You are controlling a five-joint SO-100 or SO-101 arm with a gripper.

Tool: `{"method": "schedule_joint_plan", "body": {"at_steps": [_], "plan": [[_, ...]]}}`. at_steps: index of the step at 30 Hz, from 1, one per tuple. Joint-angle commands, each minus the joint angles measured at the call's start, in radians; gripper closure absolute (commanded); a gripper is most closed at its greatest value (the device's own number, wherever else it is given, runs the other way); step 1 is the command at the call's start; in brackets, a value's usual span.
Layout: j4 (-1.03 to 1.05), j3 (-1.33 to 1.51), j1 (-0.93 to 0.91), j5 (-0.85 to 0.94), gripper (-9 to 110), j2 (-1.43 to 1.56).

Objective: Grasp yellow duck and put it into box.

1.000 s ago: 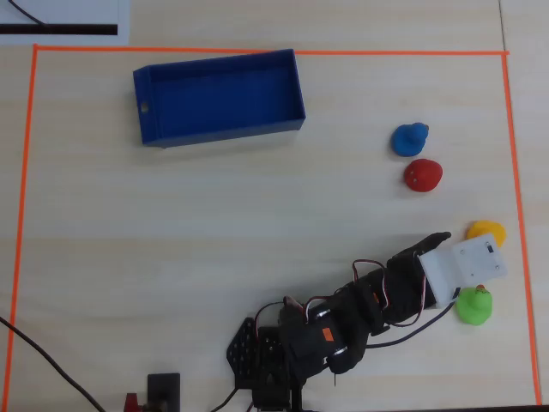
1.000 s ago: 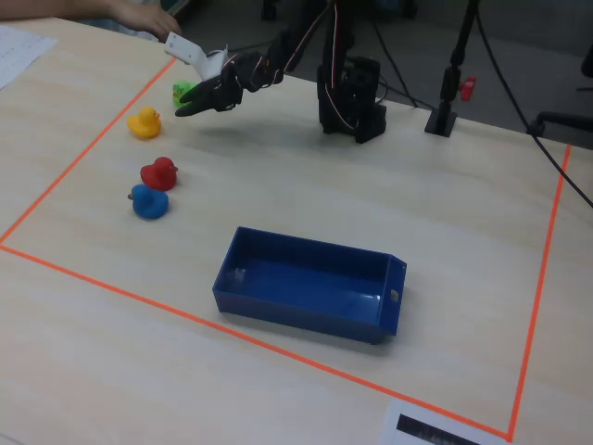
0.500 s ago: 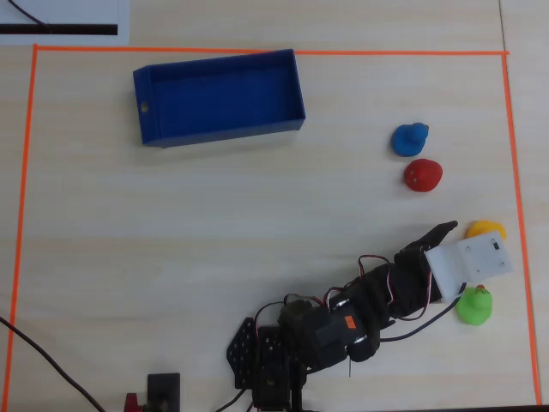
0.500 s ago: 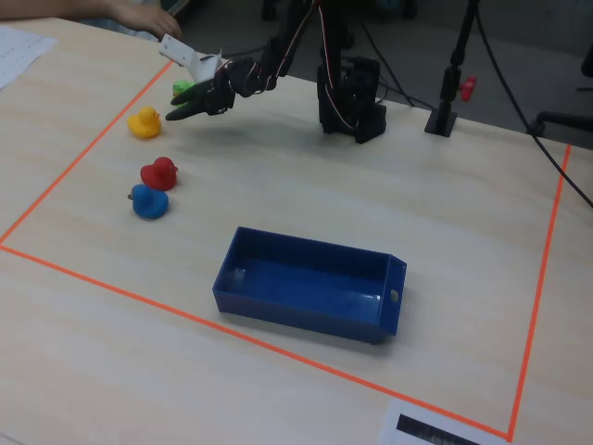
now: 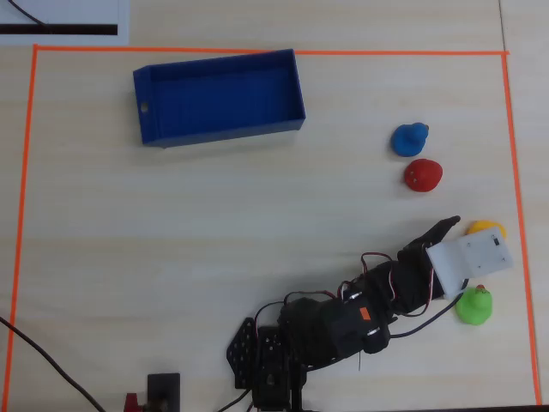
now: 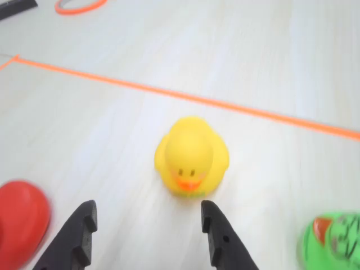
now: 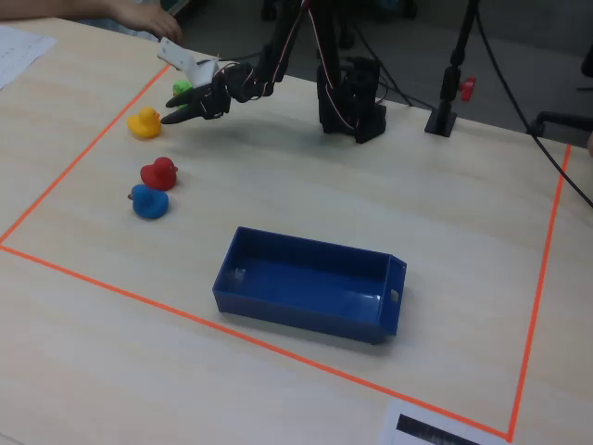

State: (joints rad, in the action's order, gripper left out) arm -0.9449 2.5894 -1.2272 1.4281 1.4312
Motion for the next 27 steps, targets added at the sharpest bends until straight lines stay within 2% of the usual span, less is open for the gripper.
{"method": "schedule_joint_plan", "body": {"at_steps": [1, 27], "plan": [[-0.029, -0.075, -0.021, 0.008, 76, -0.011], [-0.021, -0.284, -0.048, 0.075, 77, -0.195]]}}
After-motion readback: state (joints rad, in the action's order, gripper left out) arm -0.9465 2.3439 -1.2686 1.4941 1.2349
